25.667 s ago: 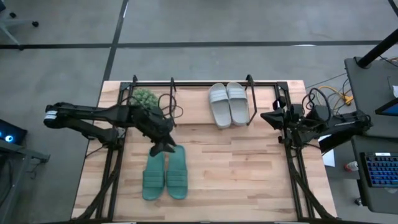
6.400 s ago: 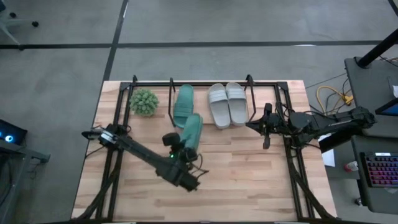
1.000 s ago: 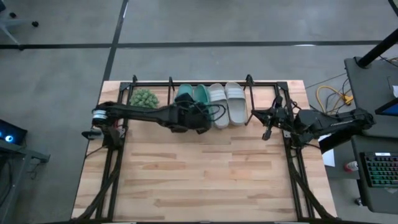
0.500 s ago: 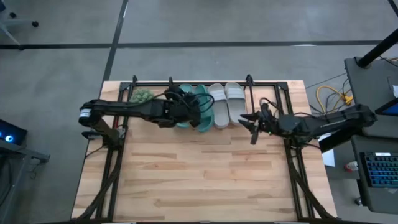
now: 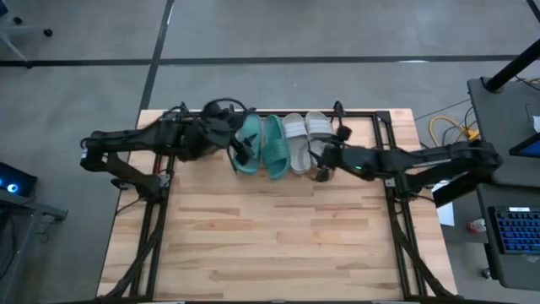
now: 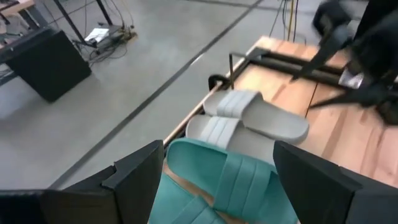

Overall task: Pick and place slides into the shelf
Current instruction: Adjust the slides on the shelf

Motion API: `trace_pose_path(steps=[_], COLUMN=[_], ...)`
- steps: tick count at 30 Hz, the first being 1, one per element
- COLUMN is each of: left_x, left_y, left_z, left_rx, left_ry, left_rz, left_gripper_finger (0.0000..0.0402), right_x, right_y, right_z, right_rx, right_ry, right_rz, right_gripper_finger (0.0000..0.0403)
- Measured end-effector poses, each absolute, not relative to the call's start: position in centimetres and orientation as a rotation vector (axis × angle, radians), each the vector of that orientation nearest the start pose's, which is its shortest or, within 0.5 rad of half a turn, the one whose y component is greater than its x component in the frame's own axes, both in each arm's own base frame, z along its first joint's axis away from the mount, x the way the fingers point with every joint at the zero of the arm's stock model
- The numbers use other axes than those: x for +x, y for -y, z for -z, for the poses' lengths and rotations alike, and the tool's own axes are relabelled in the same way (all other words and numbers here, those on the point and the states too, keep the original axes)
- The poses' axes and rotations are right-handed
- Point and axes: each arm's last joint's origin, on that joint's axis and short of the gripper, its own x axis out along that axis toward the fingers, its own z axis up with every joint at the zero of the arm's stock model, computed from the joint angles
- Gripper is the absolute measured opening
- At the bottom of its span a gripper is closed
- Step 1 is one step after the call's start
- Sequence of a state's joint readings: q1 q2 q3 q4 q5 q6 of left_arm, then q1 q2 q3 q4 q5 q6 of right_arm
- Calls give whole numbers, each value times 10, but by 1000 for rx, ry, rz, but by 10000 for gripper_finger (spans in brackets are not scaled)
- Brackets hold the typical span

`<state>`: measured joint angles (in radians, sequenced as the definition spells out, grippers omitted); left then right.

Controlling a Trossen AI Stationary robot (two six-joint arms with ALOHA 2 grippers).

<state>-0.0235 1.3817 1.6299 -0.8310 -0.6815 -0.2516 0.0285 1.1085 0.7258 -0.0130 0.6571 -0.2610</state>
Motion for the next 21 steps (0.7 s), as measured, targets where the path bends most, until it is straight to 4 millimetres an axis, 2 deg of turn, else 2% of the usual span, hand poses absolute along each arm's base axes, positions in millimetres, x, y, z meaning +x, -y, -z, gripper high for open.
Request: trace_pose_path(steps=[4,11,15,21], left_x=[252,228,218,210], left_y=[-12,-13,-13,-13], left_z=[-443,-458,-461,-463], left_rx=[-51,-75,-77,-76], left_ry=[-423,-364,-362,-364], left_rz=[-700,-696,-696,-696], left_gripper_finger=[288,288,288,288], right_x=[265,307,316,317], right_y=[31,75,84,94], right_z=[-260,-240,-237,-224], right_rx=[-509,-485,-466,-520], right_ry=[-613,-753,-851,-993], right_rz=[593,565,483,407], right_gripper_finger=[204,178,164,150])
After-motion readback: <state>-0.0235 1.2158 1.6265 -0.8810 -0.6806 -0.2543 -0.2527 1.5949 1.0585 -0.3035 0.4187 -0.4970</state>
